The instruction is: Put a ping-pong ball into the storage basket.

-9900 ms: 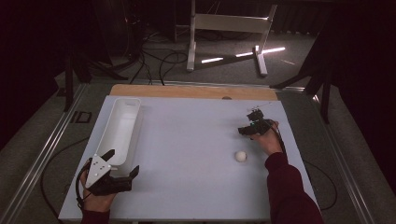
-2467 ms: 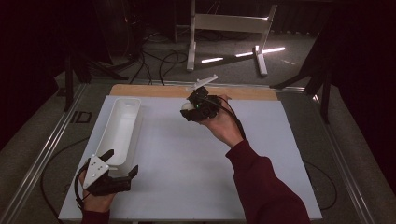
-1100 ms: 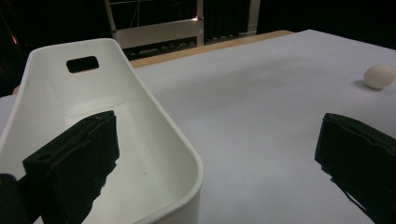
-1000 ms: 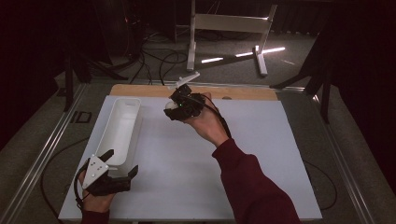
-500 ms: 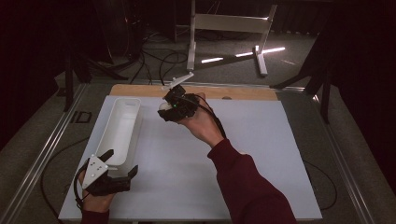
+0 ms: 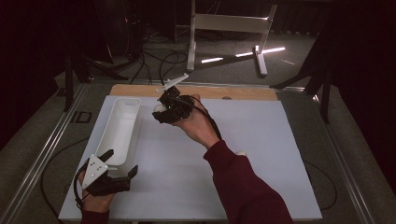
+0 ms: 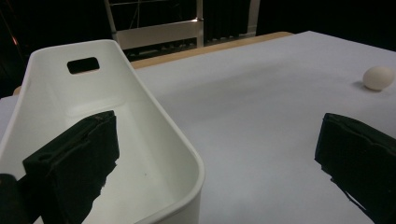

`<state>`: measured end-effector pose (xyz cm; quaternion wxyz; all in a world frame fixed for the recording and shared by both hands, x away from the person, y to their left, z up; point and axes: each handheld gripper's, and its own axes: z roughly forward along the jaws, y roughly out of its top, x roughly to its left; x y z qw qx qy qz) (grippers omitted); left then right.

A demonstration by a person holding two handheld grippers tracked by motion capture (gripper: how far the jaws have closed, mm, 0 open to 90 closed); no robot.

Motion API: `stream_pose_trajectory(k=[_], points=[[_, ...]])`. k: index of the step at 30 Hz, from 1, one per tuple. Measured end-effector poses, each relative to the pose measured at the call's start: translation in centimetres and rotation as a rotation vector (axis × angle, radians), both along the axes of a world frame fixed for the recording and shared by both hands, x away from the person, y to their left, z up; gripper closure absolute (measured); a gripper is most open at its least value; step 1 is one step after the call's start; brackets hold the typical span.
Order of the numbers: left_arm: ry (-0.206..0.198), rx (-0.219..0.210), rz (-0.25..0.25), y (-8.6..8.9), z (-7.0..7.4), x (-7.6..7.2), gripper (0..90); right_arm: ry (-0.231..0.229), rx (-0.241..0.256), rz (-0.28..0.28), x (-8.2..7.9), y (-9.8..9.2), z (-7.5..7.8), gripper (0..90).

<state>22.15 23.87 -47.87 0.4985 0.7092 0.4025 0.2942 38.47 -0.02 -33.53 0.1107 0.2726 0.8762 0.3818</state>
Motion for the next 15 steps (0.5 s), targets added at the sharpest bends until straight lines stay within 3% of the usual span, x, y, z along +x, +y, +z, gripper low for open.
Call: stream_pose_trajectory(k=[15], points=[[-0.002, -0.001, -0.001, 0.0, 0.0, 0.0, 0.2, 0.002, 0.007, 0.025, -0.4, 1.2, -0.3, 50.3]])
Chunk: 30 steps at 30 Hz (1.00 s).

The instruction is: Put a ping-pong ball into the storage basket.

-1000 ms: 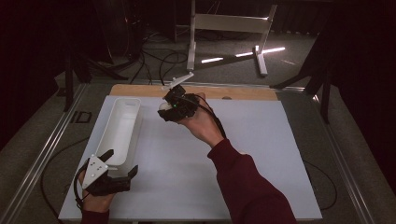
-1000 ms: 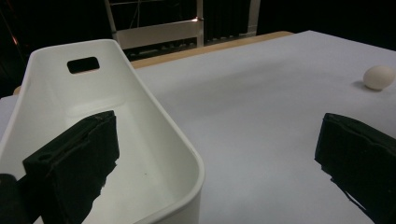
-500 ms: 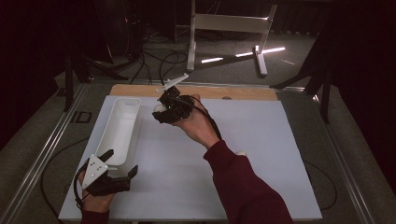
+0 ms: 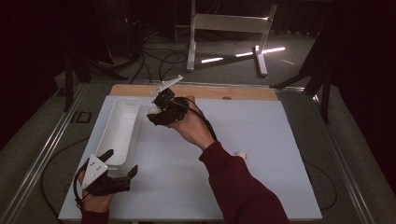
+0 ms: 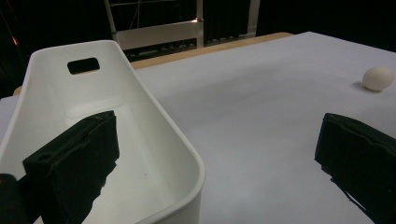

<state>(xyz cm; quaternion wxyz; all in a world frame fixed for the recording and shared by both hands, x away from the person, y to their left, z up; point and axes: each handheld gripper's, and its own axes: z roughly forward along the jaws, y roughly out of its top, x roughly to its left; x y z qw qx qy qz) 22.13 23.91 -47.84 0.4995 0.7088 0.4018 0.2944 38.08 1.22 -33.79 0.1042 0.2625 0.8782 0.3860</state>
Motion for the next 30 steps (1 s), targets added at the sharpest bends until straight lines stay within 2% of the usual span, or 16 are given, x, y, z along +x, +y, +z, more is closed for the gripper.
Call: stream_pose_trajectory(k=[30], points=[[0.001, -0.001, 0.002, 0.0, 0.0, 0.0, 0.2, 0.009, 0.004, 0.045, -0.5, 2.7, -1.0, 50.3]])
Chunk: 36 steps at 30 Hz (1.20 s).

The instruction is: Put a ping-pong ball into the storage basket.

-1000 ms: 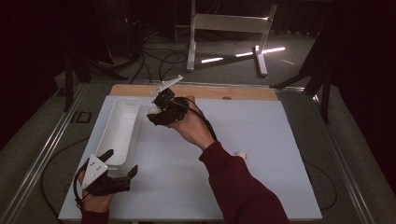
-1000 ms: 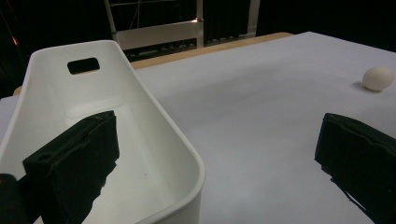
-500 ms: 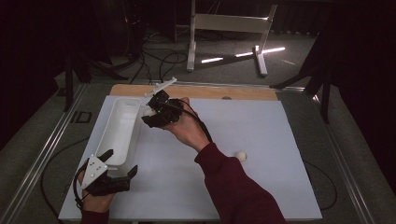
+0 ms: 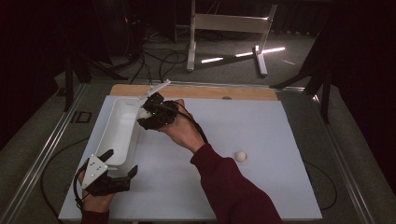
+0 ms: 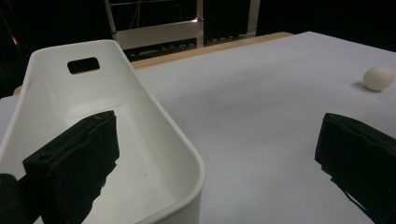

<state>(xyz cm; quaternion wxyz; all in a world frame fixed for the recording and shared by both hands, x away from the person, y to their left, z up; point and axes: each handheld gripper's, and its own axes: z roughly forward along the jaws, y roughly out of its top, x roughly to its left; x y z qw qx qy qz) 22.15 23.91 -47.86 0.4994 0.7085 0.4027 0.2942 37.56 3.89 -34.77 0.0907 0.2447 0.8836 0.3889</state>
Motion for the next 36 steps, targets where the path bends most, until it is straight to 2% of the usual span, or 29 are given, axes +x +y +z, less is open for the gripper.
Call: stream_pose_trajectory(k=[36], points=[[-0.003, -0.001, 0.000, 0.1, 0.1, 0.0, 0.2, 0.007, 0.003, 0.054, -0.3, 3.6, -1.4, 50.2]])
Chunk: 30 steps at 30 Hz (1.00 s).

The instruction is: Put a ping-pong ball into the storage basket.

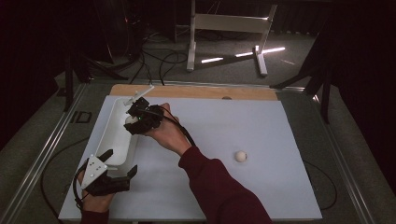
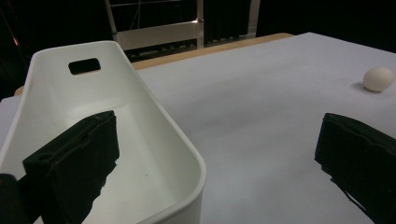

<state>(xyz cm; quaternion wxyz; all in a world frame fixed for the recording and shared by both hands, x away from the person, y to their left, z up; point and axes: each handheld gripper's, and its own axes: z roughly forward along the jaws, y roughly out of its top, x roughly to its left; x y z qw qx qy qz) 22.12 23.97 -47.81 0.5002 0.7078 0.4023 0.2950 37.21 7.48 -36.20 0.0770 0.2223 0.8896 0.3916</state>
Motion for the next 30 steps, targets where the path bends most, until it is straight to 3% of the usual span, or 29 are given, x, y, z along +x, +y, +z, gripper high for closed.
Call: stream_pose_trajectory(k=[13, 30], points=[[-0.001, -0.002, 0.001, 0.0, 0.0, 0.0, 0.2, -0.004, -0.005, 0.027, -0.5, 1.2, -0.5, 50.3], [-0.003, -0.005, -0.004, 0.0, 0.1, -0.1, 0.3, 0.025, -0.007, 0.045, -0.3, 2.4, -1.3, 50.1]])
